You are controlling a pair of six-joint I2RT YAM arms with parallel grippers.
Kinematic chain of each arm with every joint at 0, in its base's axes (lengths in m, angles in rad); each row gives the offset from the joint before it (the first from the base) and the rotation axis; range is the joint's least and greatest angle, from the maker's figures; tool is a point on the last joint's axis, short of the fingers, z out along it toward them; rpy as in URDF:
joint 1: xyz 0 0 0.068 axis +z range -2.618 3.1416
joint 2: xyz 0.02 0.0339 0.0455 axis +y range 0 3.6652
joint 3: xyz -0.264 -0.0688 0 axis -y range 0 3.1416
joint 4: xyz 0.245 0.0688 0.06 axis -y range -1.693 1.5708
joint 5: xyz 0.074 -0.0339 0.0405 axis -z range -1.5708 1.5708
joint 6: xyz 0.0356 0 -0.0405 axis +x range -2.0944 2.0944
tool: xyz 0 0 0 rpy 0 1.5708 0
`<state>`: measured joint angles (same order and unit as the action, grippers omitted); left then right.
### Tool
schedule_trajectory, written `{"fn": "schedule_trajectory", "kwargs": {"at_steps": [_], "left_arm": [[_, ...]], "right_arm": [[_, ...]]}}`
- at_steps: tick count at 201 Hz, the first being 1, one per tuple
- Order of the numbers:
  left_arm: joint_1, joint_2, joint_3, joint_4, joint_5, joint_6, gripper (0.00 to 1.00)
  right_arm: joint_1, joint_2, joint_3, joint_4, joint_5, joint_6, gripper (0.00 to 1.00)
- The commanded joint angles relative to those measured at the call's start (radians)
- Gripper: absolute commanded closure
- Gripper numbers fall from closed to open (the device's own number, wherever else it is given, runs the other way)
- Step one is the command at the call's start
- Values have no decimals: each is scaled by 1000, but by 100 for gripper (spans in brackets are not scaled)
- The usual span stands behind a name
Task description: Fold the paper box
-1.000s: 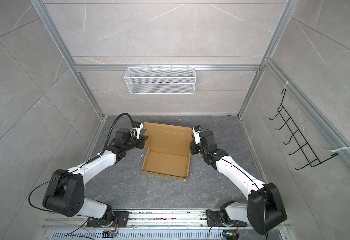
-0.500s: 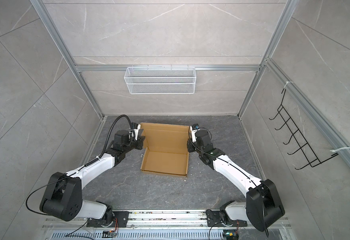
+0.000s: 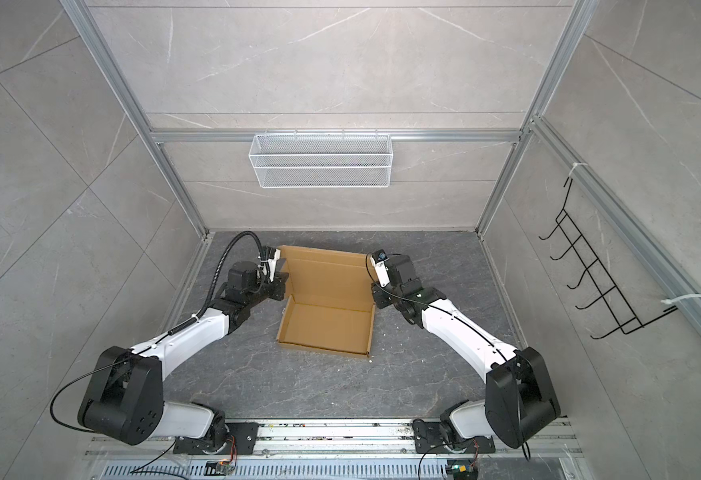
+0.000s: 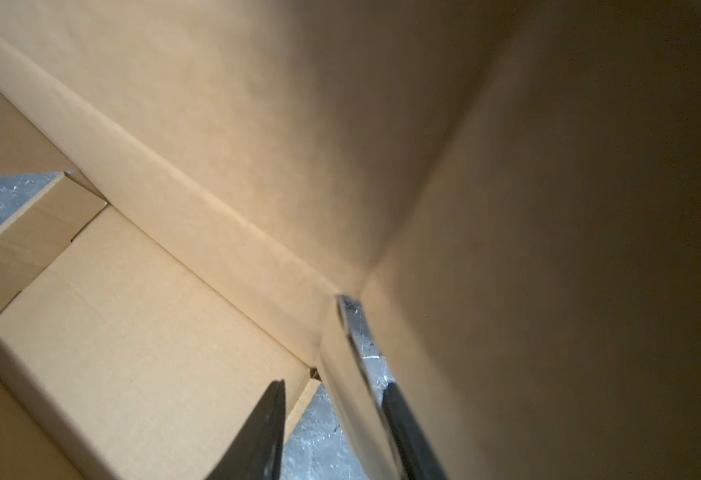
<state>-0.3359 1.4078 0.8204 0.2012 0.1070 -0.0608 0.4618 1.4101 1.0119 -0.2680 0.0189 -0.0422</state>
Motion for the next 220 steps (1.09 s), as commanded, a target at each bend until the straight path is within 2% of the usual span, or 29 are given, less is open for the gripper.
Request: {"fn": "schedule_trajectory", "kwargs": {"at_steps": [1,23,47,82,127,174,220], "left_arm": [[5,-47,4,7,-13,21,90],[5,-50,5,1,-4,5,89],[3,-61,-5,-12,-9,-20,81],[3,-76,-9,-83,-34,-15,80],[3,-67,-9,-89,-17,-39,83],[0,-78,-22,-60,-30,-78,89],[-22,-99,-57,-14,-90,-118,92]], "right_arm": [[3,2,25,-63,-18,-36,63],[3,19,28,-58,-40,-11,71],[5,15,3,-9,-44,40,78],[4,3,-1,3,-35,51,81],[23,0,2,15,-19,107,85],[86,-26,-45,58,106,218,89],[167,-36,-102,100,257,306,89]]}}
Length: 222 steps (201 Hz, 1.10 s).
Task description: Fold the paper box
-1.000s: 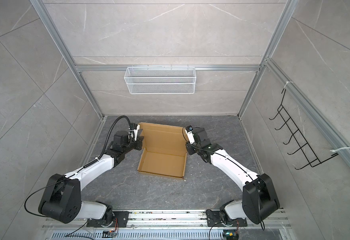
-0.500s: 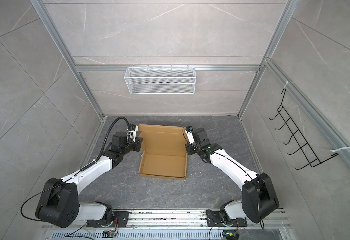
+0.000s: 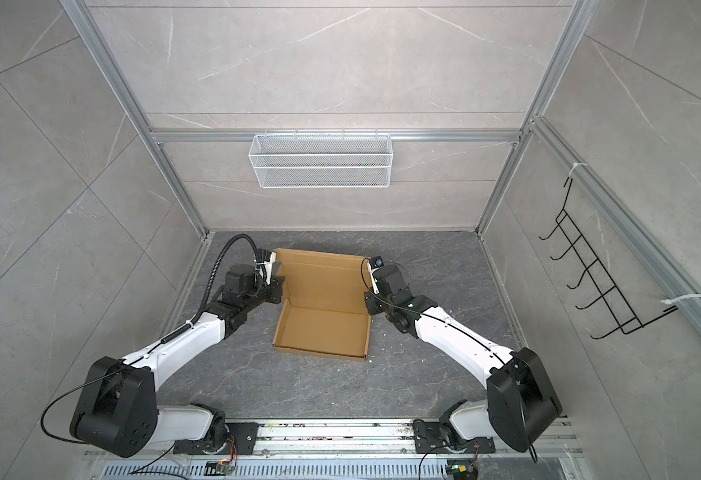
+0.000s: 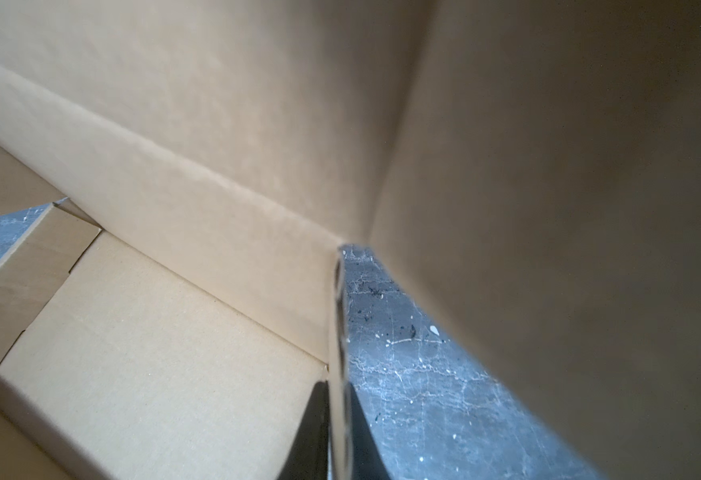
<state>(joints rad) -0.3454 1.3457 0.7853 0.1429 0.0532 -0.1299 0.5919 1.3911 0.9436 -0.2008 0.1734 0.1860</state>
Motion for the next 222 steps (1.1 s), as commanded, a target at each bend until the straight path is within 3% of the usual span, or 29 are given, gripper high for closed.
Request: {"fn": "schedule_trajectory", "kwargs": {"at_steps": [1,57,222], "left_arm": [[-13,-37,-23,46,-38,-50,92],[-43,-67,-77,87,-87,-75,92],[-72,-179,-248,147,-111,-169,92]], "right_arm": [[38,-17,-34,34,105,78,89],[110,-23,-57,79,231,121,89],[268,-32,-171,145,436,346,90]]}}
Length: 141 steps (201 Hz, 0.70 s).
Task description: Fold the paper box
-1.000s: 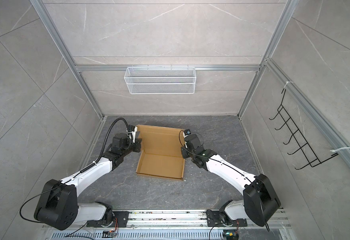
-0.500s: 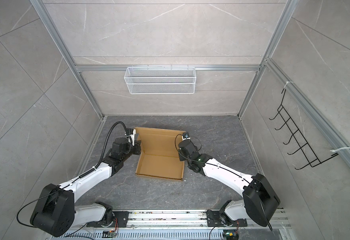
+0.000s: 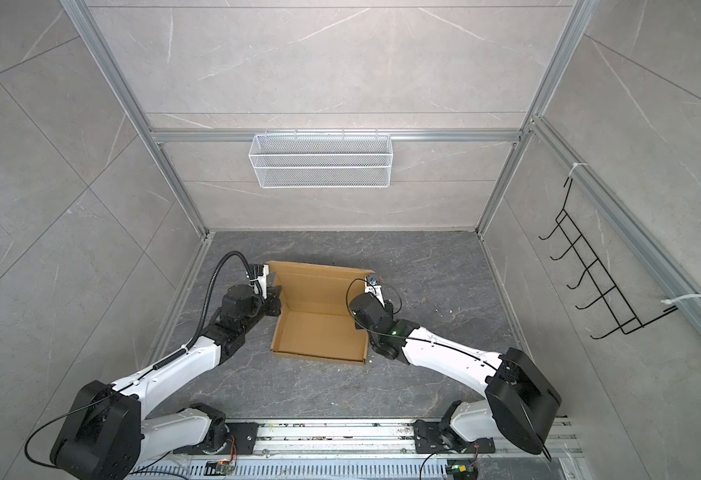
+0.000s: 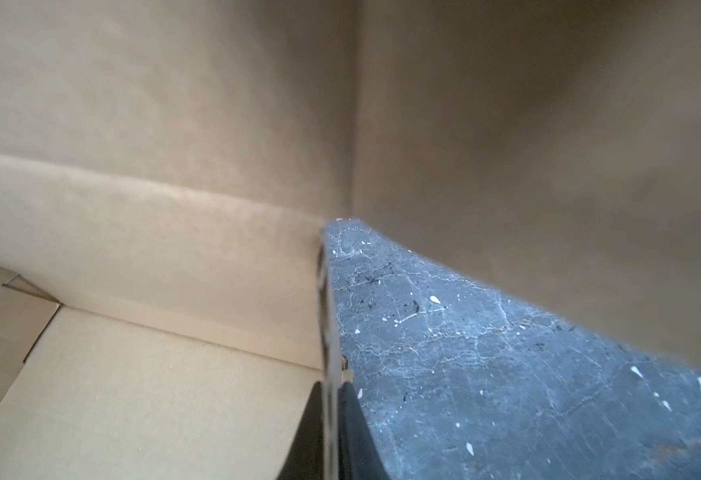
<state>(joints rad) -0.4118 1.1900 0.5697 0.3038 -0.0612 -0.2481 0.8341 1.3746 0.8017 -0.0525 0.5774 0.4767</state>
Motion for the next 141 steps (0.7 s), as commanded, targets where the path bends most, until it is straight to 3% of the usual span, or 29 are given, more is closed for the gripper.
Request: {"fn": "schedule_trajectory", "kwargs": {"at_steps": [1,141], "left_arm": [[-6,-25,-33,-14,4,-52,92],[-25,-113,-167,10,13,-128,92]], "right_arm": [[28,-16,-29,-4,33,55,90],[183,12,-119,46,200,232,90]]}}
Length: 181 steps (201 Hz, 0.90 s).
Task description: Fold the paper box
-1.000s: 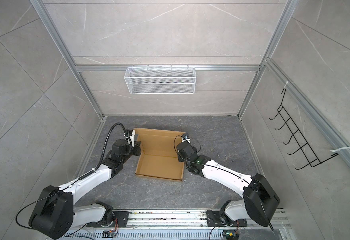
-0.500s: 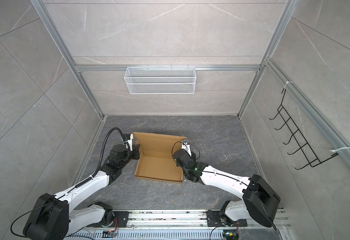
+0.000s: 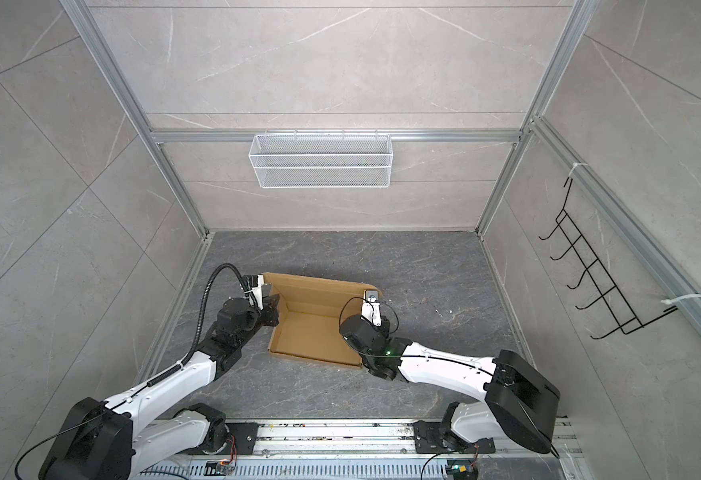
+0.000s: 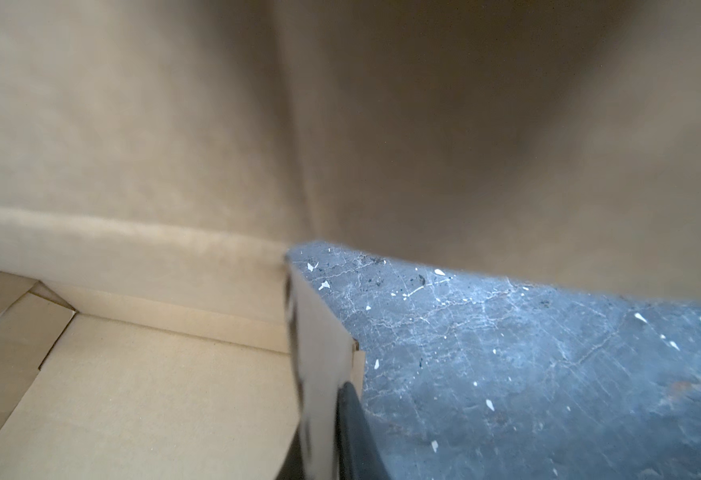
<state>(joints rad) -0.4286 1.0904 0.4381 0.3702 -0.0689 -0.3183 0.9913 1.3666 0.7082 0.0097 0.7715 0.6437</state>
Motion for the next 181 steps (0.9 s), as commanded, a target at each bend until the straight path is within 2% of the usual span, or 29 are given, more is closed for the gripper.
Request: {"fn": "schedule_trajectory", "kwargs": {"at_steps": [1,49,129,181], "left_arm": [[-8,-14,-36,-56,20,-58,92],[-15,-71,-81,-73,3,-62,92],[-21,-78,-121,-33,-9,-90,92],[-25,-108,-136,-34,-16,-91,92]], "right_arm": [[27,21,-26,-16,6,65,90],[62,45,-44,-7,28,98,89],[92,53,-68,-57,39,152,87],[102,18,-68,-51,8,162,87]]}}
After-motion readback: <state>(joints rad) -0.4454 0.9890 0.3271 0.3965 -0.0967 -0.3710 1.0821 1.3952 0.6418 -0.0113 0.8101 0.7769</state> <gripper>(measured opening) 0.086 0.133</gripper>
